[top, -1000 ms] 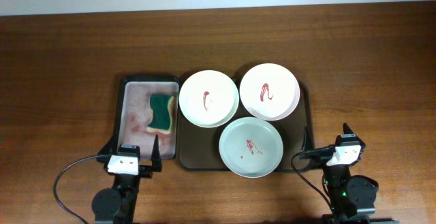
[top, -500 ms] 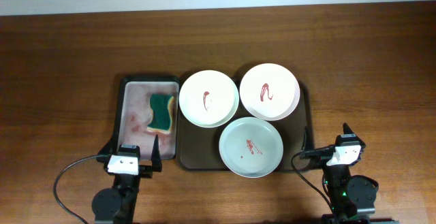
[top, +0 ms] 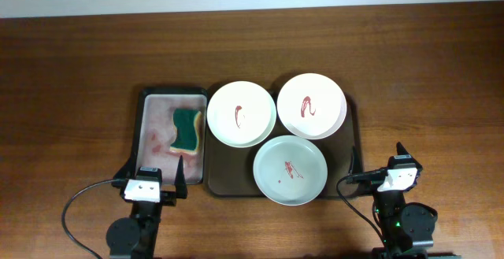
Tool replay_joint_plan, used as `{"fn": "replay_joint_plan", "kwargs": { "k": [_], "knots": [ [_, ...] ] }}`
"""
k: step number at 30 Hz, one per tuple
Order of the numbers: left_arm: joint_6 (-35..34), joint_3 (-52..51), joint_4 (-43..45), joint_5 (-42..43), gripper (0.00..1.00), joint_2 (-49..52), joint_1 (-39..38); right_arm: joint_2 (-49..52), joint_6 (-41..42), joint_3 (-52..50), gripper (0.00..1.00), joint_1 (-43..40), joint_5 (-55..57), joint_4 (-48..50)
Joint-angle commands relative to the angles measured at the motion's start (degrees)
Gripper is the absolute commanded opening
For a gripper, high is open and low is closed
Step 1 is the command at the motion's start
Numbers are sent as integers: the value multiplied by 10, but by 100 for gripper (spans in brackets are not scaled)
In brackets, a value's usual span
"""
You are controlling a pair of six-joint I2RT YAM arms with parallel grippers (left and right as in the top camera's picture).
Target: Clean dirty plates on tray and stack at the side
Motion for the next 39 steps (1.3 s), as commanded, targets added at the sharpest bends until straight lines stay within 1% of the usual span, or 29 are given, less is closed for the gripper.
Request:
{"fn": "replay_joint_plan", "kwargs": {
  "k": [1,24,27,33,36,39],
  "knots": [
    [9,-3,0,4,99,-3,-2,-4,2,-3,99,-5,-6,-2],
    [9,-3,0,4,99,-3,-2,-4,3,-3,99,-5,-15,1],
    [12,-3,5,-11,100,-3,-2,-4,3,-3,98,-5,-15,1],
    [11,-3,14,-12,99,-3,-2,-4,5,-3,99,-4,-24,9],
    [11,-2,30,-9,99,-3,-2,-4,5,6,99,-4,-26,15],
    [11,10,19,-9,99,-2,-2,-4,5,25,99,-4,-25,2]
  ]
}}
